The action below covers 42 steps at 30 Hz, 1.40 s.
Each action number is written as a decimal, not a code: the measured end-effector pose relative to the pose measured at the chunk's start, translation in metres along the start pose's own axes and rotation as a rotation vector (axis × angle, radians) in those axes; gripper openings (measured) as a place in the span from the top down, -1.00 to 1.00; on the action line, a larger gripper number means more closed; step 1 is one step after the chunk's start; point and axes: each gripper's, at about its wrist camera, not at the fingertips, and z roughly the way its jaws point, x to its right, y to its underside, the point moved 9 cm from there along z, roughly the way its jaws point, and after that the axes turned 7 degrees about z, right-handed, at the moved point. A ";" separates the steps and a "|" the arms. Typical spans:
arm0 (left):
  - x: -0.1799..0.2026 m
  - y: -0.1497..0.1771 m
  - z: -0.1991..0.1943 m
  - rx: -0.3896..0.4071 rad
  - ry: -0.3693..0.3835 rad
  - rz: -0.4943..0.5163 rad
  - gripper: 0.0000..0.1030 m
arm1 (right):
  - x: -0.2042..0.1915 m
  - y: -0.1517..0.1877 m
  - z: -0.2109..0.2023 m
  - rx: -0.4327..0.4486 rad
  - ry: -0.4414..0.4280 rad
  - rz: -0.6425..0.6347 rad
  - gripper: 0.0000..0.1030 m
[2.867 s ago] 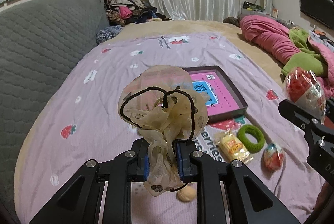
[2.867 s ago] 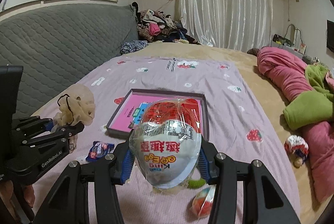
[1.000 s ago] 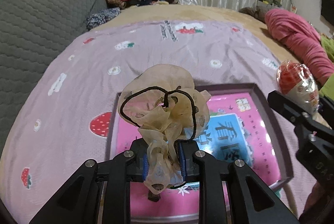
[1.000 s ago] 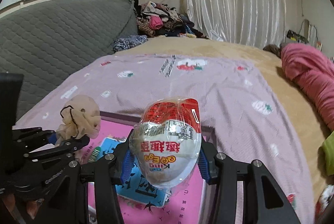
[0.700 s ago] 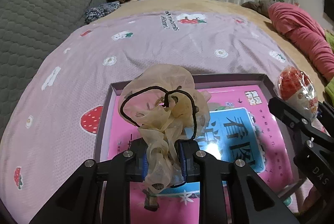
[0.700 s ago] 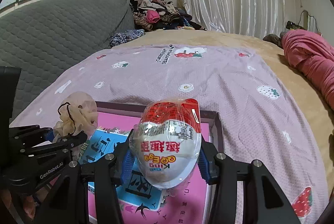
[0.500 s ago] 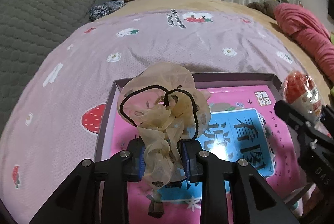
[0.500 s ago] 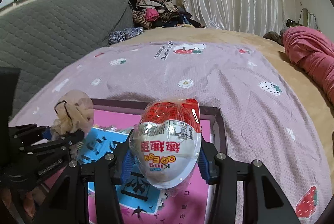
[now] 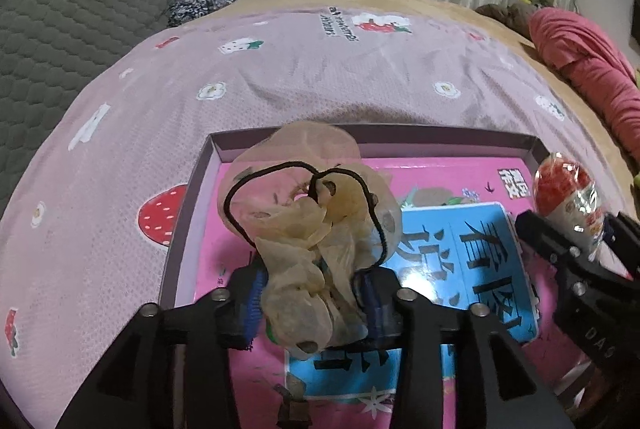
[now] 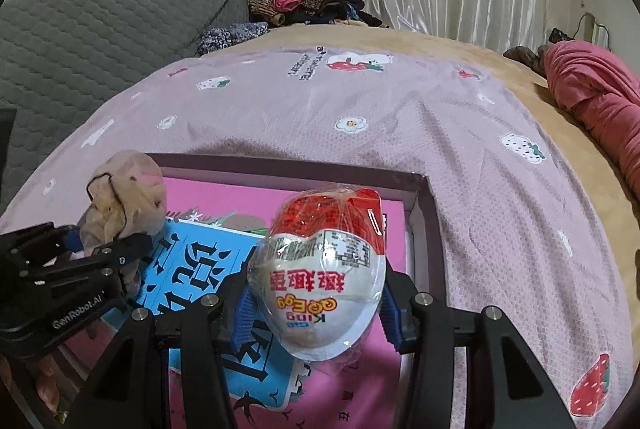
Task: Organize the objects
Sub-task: 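Lower the scrunchie onto the book with the left tool while the right tool sets the egg down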
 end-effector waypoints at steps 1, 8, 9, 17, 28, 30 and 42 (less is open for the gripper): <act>-0.002 0.000 0.002 -0.003 0.006 -0.011 0.12 | 0.000 0.001 0.002 -0.007 0.003 -0.001 0.00; -0.009 0.001 0.004 -0.003 0.000 -0.036 -0.19 | 0.003 0.002 0.005 -0.017 0.011 0.019 0.00; -0.009 0.001 0.003 0.000 -0.002 -0.036 -0.26 | 0.003 0.002 0.005 -0.020 0.009 0.018 -0.01; -0.014 0.002 0.001 -0.007 -0.009 -0.046 -0.44 | 0.001 0.001 0.003 -0.022 0.006 0.021 -0.25; -0.023 -0.001 -0.006 -0.002 0.030 -0.100 -0.49 | 0.003 -0.007 -0.012 0.016 -0.027 0.058 -0.38; -0.025 -0.003 -0.008 0.006 0.045 -0.115 -0.50 | 0.003 -0.009 -0.016 0.027 -0.032 0.064 -0.40; -0.029 -0.010 -0.019 0.043 0.055 -0.142 -0.64 | 0.000 -0.016 -0.028 0.064 -0.039 0.060 -0.41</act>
